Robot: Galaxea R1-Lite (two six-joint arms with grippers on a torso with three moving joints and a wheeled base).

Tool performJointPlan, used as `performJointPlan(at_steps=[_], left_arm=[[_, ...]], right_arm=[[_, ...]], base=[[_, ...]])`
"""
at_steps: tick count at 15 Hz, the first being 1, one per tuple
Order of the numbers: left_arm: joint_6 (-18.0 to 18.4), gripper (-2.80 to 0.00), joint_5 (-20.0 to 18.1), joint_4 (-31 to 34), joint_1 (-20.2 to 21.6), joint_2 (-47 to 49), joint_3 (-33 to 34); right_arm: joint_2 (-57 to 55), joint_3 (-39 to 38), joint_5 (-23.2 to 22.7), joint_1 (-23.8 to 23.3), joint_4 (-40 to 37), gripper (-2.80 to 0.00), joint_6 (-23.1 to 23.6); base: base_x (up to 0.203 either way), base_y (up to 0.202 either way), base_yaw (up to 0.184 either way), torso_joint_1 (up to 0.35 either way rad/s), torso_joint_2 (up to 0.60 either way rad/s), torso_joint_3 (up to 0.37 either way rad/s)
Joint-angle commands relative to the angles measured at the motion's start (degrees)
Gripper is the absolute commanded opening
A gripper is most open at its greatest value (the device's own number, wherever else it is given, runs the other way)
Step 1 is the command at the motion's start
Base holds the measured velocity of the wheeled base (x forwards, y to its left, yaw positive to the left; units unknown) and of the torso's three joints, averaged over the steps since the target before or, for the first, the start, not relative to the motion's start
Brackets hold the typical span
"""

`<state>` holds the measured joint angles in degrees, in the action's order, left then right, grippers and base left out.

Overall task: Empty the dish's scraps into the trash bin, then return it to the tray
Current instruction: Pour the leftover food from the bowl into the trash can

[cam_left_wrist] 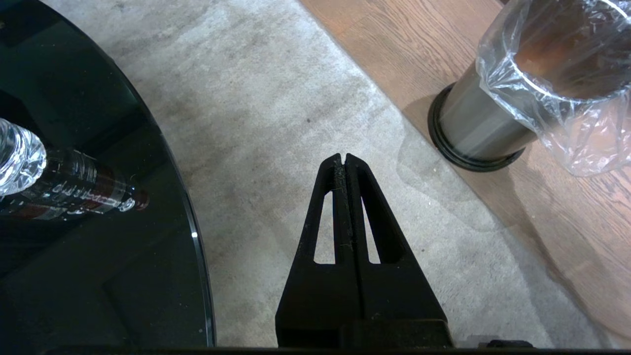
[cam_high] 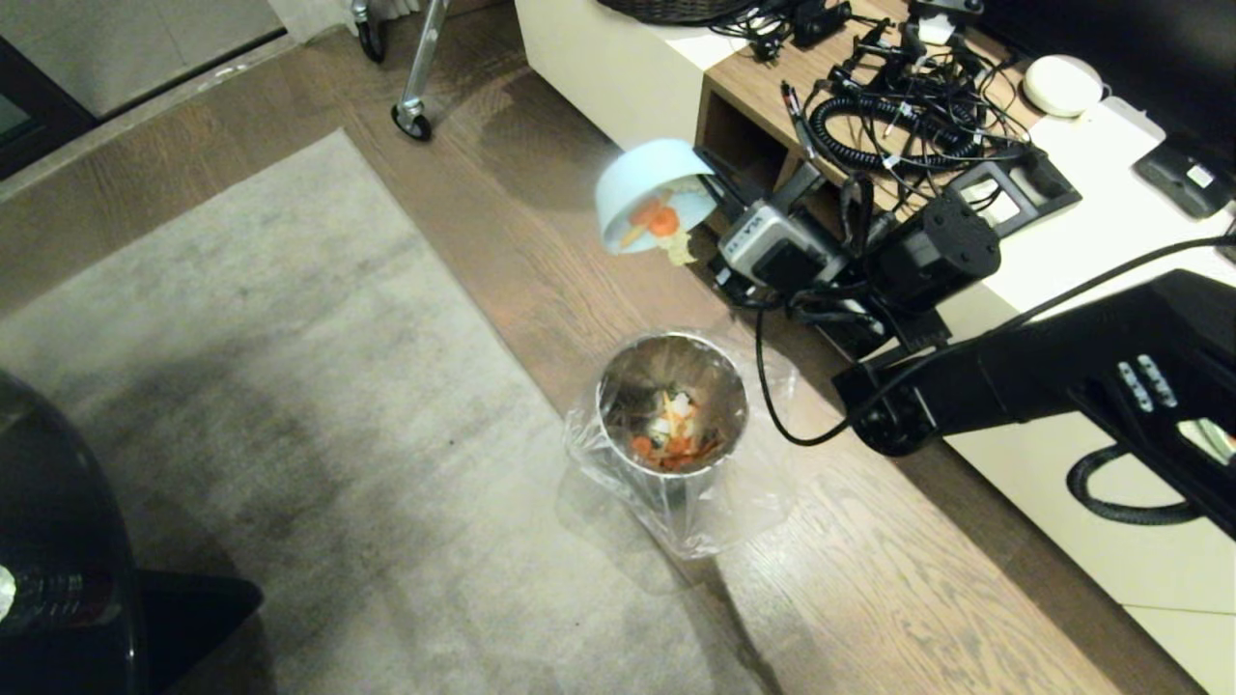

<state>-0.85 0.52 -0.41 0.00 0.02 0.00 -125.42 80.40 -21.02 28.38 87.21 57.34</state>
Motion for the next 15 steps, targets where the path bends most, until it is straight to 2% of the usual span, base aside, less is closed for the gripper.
performJointPlan(at_steps=[1, 8, 11, 15], left_arm=[[0.0, -2.80, 0.0, 0.0, 0.0, 0.0, 0.0], [0.0, -2.80, 0.0, 0.0, 0.0, 0.0, 0.0], [0.0, -2.80, 0.0, 0.0, 0.0, 0.0, 0.0], [0.0, -2.80, 0.0, 0.0, 0.0, 0.0, 0.0]], right_arm=[[1.2, 0.0, -3.7, -0.1, 2.7, -2.80, -0.3], [2.4, 0.0, -8.6, -0.3, 2.7, -2.80, -2.5], [3.1, 0.0, -12.2, -0.9, 2.7, -2.80, -3.4], [3.9, 0.1, -12.8, -3.4, 2.7, -2.80, -4.8]], base=[[0.000, 0.000, 0.000, 0.000, 0.00, 0.000], [0.000, 0.000, 0.000, 0.000, 0.00, 0.000], [0.000, 0.000, 0.000, 0.000, 0.00, 0.000], [0.000, 0.000, 0.000, 0.000, 0.00, 0.000]])
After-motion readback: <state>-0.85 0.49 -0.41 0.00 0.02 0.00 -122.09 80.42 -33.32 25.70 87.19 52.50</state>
